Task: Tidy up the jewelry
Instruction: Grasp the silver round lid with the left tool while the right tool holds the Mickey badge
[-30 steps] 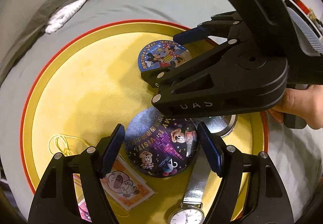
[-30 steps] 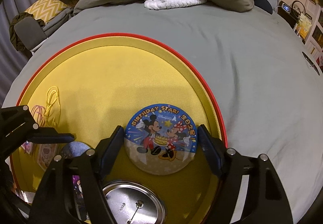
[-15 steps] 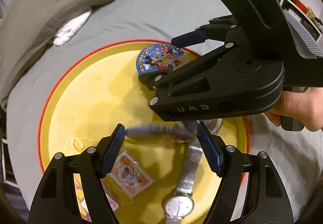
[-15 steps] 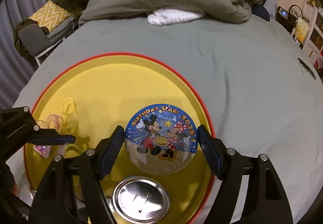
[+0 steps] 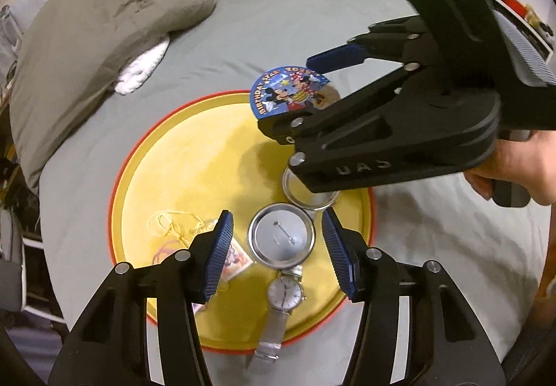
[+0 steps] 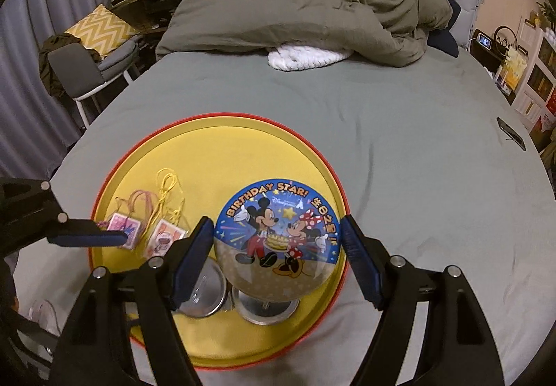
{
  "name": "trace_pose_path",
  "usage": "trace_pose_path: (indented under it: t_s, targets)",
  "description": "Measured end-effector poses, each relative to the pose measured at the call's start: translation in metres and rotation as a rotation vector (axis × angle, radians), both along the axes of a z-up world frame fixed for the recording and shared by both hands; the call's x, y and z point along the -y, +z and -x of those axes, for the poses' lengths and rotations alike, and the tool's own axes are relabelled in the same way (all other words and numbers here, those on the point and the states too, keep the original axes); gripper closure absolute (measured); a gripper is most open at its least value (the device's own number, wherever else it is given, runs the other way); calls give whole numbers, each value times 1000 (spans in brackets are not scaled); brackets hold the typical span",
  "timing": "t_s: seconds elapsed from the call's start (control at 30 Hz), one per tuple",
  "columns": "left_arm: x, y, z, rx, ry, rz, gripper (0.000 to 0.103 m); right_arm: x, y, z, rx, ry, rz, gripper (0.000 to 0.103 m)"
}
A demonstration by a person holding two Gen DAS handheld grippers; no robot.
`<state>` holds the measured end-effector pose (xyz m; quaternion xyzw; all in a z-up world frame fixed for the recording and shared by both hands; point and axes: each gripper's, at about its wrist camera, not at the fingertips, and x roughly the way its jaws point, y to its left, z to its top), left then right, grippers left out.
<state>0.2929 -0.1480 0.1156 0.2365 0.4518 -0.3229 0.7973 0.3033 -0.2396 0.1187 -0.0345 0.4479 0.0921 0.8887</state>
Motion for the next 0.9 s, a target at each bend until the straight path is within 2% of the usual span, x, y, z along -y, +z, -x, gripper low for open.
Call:
trace_pose_path:
  t_s: [0.07,0.13,0.3,0.43,0.5,0.53,0.6,0.67,0.77,0.83,0.87,0.9]
  targets:
    - [2,-7,-1,-9,10,-21,49,-1,1,3,0,2,0,33]
    - [8,-20,-1,-17,3,-51,41,-2,-1,3,-3,3,3,33]
    - [18,-51,-5,-49,-29,-76,33,-1,-17,-3,-17,2,1,33]
    - [14,-73,-13,-70,-26,-92,31,3,-41,-10,-39,2,3,33]
    - [11,-78,-18,-85,-16,-58,32,5,-51,-13,-49,-2,-1,33]
    - [9,-79,-19,-96,-8,-26,34,6,-54,-14,-51,-3,-2,33]
    - [7,-82,-25,-108,12,-4,61,7,-59,-14,-54,-8,-5,33]
    - [7,-91,-27,-123,22,-26,74,7,-63,-14,-58,-9,-7,33]
    - [6,-95,-28,-127,25,-23,75,7,-65,-13,-60,-7,-6,33]
    - [4,-95,-29,-136,34,-9,82,8,-65,-13,-60,-9,-9,33]
    - [3,-95,-28,-137,34,-7,94,8,-65,-13,-60,-10,-10,33]
    - [3,-96,-27,-138,31,-4,97,8,-65,-13,-60,-9,-9,33]
